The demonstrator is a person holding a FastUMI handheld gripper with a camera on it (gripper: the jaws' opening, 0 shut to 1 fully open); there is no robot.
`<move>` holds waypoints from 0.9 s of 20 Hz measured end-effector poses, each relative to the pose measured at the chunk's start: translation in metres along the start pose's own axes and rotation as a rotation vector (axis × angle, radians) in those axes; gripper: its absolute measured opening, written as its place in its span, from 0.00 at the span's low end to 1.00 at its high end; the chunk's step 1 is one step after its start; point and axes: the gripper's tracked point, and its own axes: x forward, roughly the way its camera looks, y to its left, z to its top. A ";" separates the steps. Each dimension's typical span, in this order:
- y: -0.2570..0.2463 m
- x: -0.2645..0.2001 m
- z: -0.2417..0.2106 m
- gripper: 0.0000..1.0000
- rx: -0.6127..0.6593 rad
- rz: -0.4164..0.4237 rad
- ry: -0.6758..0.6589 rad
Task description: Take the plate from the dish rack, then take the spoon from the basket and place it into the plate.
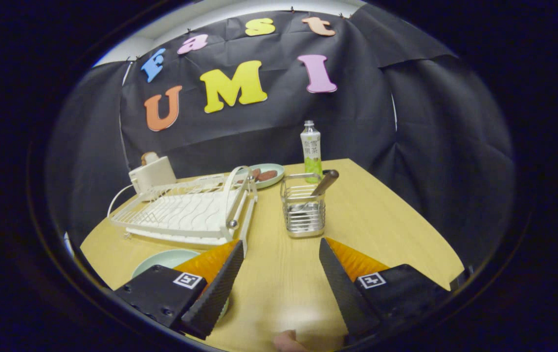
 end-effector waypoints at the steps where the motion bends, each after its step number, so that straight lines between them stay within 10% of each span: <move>1: -0.007 0.007 0.009 1.00 -0.001 -0.007 -0.031; 13: -0.027 0.078 0.066 0.92 -0.044 -0.051 -0.119; 18: -0.017 0.091 0.070 0.49 -0.077 -0.066 -0.098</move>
